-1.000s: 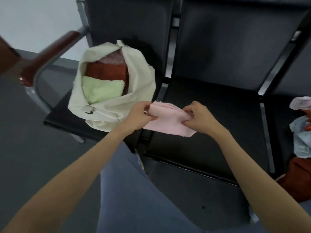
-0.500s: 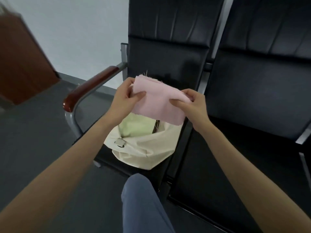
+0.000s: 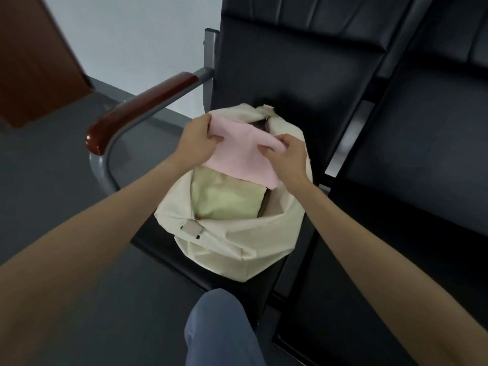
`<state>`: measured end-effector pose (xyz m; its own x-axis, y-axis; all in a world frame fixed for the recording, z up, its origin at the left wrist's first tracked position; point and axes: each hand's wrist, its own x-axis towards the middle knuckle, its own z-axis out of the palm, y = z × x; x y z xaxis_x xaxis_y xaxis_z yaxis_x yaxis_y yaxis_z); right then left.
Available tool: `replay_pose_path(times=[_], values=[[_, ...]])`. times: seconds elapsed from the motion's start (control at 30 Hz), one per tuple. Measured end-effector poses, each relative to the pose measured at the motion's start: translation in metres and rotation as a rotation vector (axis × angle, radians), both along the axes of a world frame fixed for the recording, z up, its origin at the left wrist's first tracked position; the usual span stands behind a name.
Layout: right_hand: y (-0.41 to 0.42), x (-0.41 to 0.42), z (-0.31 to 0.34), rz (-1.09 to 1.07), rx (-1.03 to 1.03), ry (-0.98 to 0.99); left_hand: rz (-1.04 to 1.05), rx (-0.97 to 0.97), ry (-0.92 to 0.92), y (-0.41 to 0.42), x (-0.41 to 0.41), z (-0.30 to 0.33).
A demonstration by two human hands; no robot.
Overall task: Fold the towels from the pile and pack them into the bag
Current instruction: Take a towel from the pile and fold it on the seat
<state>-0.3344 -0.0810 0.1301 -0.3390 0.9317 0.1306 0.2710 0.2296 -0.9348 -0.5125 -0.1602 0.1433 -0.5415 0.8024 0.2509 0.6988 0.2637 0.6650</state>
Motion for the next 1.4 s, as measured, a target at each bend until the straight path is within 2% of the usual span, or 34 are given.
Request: replay_pose_path(times=[0.13,0.17,0.23,0.3,0.33,0.47,0.53,0.63,0.73,0.83,0.93,1.07,1.2,1.3,1.4], values=[[0.016,-0.014,-0.011,0.056,0.055,-0.309,-0.036,-0.254,0.265,0.009,-0.010,-0.011],[0.018,-0.015,-0.013,0.082,0.134,-0.425,-0.056,-0.293,0.338,0.008,-0.010,-0.012],[0.019,-0.015,-0.017,0.121,0.435,-0.647,-0.079,-0.317,0.527,0.005,-0.010,-0.014],[0.020,-0.014,-0.016,0.193,0.698,-0.739,-0.027,-0.317,0.750,-0.001,-0.011,-0.016],[0.022,-0.013,-0.016,0.268,0.744,-0.755,0.003,-0.322,0.804,-0.004,-0.014,-0.016],[0.026,-0.015,-0.026,0.569,0.781,-0.930,0.098,-0.297,0.735,-0.002,-0.028,-0.014],[0.027,-0.019,-0.032,0.644,0.684,-1.029,0.129,-0.259,0.678,0.003,-0.029,-0.012],[0.022,-0.027,-0.041,0.708,0.516,-1.040,0.155,-0.174,0.628,0.012,-0.028,-0.008],[0.018,-0.041,-0.046,0.708,0.468,-1.005,0.207,-0.088,0.543,0.018,-0.034,-0.004],[0.021,-0.060,-0.046,0.669,0.441,-0.991,0.226,-0.070,0.537,0.019,-0.040,-0.002],[0.014,-0.075,-0.048,0.626,0.439,-1.038,0.154,-0.059,0.481,0.017,-0.038,-0.004],[0.009,-0.074,-0.045,0.654,0.375,-1.074,0.079,-0.137,0.474,0.011,-0.017,-0.006],[0.006,-0.036,-0.030,0.661,0.398,-0.963,0.100,-0.154,0.438,-0.001,-0.002,-0.004],[-0.003,0.018,-0.020,0.615,0.436,-0.844,0.065,-0.140,0.486,-0.012,0.015,0.003],[-0.006,0.088,-0.006,0.538,0.449,-0.850,-0.011,-0.187,0.513,-0.017,0.052,0.017]])
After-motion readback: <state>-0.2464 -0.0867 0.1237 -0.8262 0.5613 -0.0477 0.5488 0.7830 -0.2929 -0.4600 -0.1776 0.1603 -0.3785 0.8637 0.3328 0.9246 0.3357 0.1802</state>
